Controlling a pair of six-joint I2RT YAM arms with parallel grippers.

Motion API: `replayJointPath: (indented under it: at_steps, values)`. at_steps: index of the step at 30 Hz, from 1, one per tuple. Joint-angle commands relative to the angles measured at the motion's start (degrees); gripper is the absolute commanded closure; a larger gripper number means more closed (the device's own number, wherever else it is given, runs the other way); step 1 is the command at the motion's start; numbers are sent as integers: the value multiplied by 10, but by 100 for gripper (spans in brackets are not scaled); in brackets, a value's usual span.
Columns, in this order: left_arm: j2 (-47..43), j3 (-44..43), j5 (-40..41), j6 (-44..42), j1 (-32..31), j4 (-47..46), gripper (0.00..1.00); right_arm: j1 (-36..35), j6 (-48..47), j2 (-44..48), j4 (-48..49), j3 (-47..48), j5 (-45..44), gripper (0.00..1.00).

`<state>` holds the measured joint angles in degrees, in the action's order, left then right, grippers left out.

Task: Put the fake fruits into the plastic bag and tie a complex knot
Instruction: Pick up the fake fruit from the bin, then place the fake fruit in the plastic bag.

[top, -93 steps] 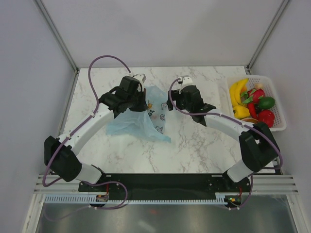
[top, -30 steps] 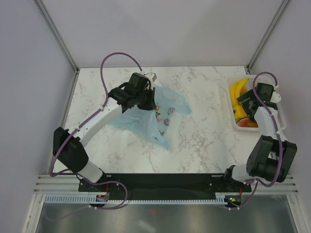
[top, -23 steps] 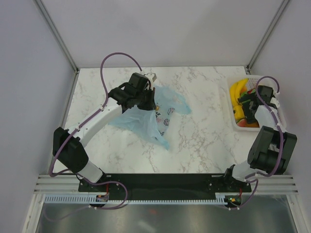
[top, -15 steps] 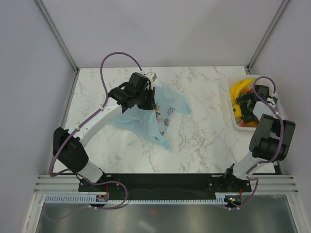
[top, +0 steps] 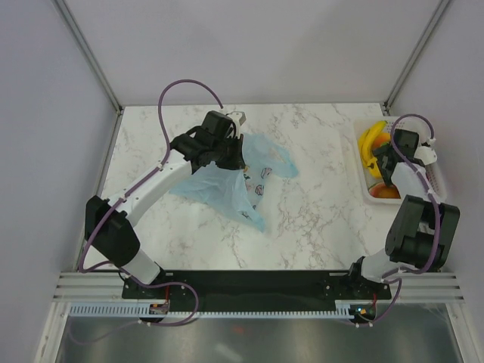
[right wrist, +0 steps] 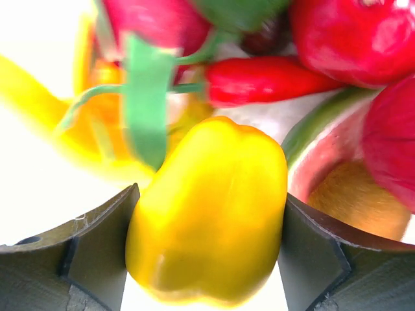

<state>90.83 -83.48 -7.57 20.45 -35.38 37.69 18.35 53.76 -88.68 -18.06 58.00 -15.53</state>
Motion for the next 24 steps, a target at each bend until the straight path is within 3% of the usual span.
replayJointPath:
  at_steps: [1, 6, 9, 11, 14, 19, 24]
  values:
    - [1, -21, -14, -20, 0, 3, 98, -4, -16, 61, 11, 0, -7, 60]
    - [-5, -22, -24, -22, 0, 5, 98, -30, -77, 112, 12, 6, 9, 59]
    - [-5, -23, -31, -23, 0, 6, 98, -63, -181, 144, 63, 2, 99, 58]
    - [-6, -25, -32, -25, 0, 7, 98, -102, -225, 157, 71, 2, 170, 58]
    - [-5, -26, -31, -31, 0, 10, 98, -174, -244, 177, 73, -8, 204, 57]
    - [0, -37, -25, -49, 0, 30, 98, -326, -253, 228, 132, -73, 211, 60]
    - [-2, -47, -7, -67, 0, 48, 98, -411, -247, 217, 204, -107, 214, 61]
